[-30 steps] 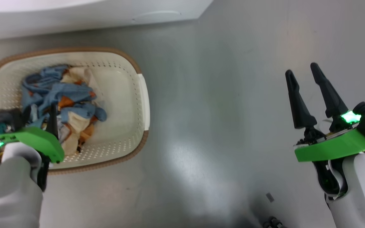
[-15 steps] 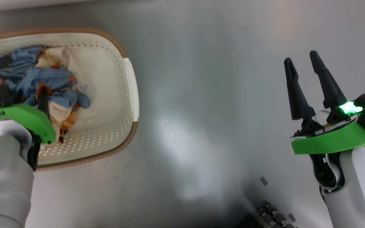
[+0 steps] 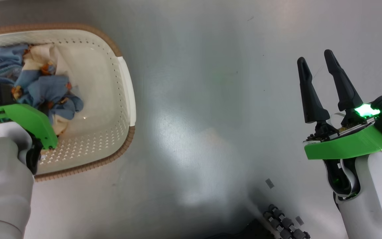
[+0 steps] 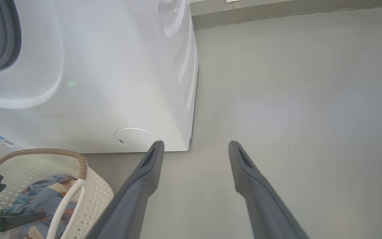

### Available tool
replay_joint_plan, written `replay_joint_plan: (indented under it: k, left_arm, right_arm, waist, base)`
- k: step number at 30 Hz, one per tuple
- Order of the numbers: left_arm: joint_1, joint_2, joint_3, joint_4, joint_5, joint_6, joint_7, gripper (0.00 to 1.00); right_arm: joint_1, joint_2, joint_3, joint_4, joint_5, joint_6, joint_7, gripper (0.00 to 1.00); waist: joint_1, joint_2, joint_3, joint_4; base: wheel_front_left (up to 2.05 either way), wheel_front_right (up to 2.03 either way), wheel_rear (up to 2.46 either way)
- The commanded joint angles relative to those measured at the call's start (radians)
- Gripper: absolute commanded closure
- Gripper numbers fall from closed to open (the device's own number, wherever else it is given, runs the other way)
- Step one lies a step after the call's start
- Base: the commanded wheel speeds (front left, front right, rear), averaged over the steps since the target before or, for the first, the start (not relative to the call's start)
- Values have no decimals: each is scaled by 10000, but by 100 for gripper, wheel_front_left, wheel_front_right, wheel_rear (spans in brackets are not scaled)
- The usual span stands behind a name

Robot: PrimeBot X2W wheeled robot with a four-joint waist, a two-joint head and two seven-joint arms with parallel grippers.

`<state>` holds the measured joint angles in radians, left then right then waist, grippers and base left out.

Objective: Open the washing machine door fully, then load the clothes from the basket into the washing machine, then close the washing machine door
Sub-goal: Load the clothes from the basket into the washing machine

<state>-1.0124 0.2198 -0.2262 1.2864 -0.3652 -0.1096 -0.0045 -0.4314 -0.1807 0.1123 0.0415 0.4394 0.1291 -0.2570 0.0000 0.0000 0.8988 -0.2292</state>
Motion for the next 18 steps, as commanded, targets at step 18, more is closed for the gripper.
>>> replay_joint_plan:
  k: [18]
  left_arm:
    - [1006, -139, 34, -6, -734, -193, -978, 100]
  right_arm:
    - [298, -212, 217, 7, 33, 16, -48, 0]
  waist:
    - [0, 0, -1195, 409]
  base:
    - [0, 0, 0]
